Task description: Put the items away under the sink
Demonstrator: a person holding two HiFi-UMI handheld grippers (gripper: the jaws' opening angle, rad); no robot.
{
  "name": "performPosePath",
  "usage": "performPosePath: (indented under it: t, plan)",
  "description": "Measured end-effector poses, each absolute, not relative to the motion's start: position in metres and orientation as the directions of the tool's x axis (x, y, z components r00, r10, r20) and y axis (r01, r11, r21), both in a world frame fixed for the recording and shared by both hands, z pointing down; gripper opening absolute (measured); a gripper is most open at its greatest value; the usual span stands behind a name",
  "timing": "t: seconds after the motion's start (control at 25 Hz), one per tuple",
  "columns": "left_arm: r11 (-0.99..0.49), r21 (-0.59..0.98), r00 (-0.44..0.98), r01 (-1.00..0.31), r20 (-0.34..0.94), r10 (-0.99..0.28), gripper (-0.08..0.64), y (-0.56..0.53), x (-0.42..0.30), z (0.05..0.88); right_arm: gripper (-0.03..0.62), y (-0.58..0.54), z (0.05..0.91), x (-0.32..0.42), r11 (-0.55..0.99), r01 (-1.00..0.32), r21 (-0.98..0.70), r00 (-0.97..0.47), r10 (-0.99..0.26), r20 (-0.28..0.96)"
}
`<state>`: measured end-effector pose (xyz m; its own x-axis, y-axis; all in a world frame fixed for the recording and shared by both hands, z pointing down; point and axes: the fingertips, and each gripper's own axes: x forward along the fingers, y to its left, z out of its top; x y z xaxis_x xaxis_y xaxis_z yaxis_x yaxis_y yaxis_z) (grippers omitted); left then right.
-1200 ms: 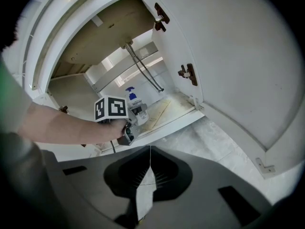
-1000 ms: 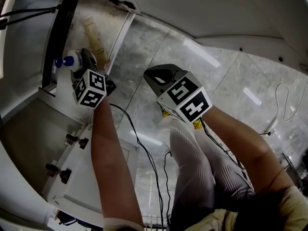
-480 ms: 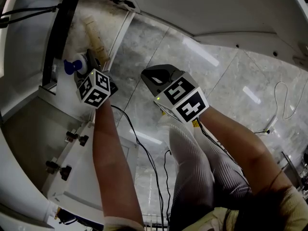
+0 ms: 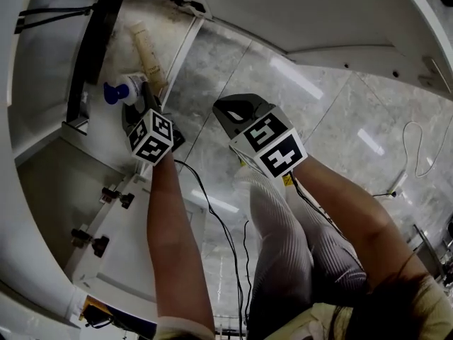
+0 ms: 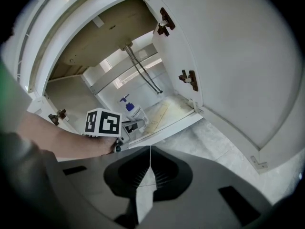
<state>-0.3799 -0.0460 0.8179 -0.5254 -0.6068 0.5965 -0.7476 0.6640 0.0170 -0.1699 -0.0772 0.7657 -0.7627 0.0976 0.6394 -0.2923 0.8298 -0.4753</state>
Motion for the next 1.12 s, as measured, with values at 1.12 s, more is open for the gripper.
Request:
performPosePath:
  t: [1.12]
  plan:
    - [0.733,0.288,-0.365,-0.617,0.720,-0.590,0.128,0.025,-0.288,0.688,0.026,-0.070,0.662,-0.134,0.771,-0.430,-0.469,-0.706,0.037,0.707]
